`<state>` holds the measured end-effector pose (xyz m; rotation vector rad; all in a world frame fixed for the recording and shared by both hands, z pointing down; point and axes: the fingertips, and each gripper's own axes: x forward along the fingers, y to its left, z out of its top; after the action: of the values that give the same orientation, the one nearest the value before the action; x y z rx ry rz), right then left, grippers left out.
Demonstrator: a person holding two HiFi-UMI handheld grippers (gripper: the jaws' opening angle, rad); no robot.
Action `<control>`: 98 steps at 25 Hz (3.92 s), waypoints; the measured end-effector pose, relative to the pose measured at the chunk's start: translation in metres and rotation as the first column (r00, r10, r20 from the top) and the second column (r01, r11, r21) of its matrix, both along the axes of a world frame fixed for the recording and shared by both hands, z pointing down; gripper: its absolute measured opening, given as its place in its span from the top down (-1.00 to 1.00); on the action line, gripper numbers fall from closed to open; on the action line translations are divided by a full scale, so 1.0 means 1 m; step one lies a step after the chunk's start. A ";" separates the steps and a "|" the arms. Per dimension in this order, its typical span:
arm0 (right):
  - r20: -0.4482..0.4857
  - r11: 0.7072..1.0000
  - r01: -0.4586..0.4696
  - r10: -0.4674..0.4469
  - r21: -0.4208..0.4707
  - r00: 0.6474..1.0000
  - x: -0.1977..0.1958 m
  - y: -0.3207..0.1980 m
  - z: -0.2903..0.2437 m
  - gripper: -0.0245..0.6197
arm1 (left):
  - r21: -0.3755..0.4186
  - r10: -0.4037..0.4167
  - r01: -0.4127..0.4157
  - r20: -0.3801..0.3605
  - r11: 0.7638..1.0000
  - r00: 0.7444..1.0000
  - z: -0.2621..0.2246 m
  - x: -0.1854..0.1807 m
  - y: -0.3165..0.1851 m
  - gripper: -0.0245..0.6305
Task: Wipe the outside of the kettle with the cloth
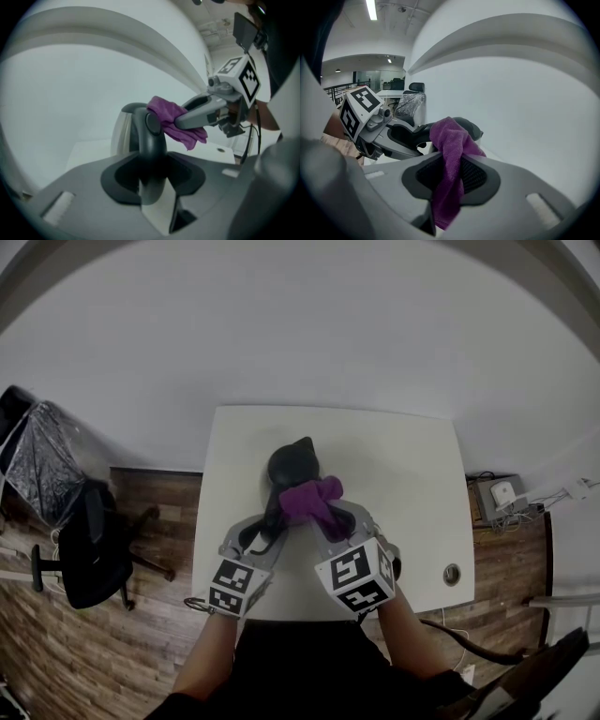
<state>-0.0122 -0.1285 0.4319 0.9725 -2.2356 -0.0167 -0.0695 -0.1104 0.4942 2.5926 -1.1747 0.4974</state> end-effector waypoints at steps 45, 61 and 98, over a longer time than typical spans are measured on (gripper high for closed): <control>-0.061 0.936 0.055 -0.081 -0.348 0.995 -0.024 0.018 0.169 0.63 | -0.011 0.018 -0.018 -0.013 1.000 1.000 0.001 0.000 0.003 0.47; -0.068 0.956 0.150 -0.172 -0.252 0.983 -0.004 0.038 0.117 0.63 | -0.006 0.095 -0.095 -0.029 0.995 0.995 0.000 -0.005 0.005 0.46; -0.043 0.975 0.204 -0.208 -0.084 0.977 0.006 0.005 0.062 0.63 | -0.030 0.293 -0.295 -0.049 0.955 0.955 0.001 -0.016 0.011 0.46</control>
<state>-0.0060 -0.1238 0.4939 0.6872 -2.2626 -0.0456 -0.0855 -0.0993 0.4953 2.7436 -0.7588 0.5115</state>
